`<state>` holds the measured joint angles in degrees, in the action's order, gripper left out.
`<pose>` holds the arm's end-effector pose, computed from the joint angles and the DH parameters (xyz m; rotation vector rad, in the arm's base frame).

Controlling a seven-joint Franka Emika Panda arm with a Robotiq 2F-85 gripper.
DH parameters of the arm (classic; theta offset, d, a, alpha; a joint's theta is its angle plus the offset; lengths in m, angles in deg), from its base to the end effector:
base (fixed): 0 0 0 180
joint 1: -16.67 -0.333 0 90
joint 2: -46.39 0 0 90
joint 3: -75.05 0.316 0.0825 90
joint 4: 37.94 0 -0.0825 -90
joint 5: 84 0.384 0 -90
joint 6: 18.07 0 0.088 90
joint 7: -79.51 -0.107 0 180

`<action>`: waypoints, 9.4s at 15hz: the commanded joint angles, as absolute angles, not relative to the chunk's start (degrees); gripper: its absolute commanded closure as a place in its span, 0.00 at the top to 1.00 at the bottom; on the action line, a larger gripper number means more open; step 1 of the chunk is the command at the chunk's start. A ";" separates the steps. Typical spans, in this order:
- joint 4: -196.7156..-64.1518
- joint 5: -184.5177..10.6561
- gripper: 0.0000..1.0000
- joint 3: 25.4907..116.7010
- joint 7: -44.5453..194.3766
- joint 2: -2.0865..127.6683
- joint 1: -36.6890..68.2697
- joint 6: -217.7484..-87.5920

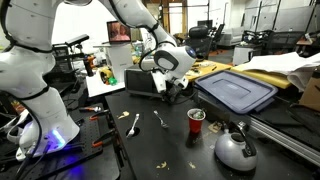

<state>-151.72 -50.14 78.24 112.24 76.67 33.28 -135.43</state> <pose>0.5529 -0.1004 0.1734 -2.5067 0.0851 0.2983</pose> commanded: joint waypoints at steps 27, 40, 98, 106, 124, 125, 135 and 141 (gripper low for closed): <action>-142.65 -50.66 1.00 77.26 112.92 83.34 33.25 -136.56; -143.83 -58.45 1.00 77.92 116.44 78.81 33.66 -138.43; -142.51 -79.38 0.00 79.17 126.01 74.07 22.72 -136.67; -142.64 -79.46 0.04 78.78 124.63 73.70 22.65 -137.26; -151.11 -85.90 0.04 77.16 115.68 67.30 22.47 -155.45; -151.03 -85.84 0.18 77.13 115.64 67.19 22.53 -155.03; -153.26 -86.34 0.95 75.12 106.07 60.35 22.47 -152.82; -153.94 -86.40 1.00 74.93 94.87 55.88 20.36 -150.46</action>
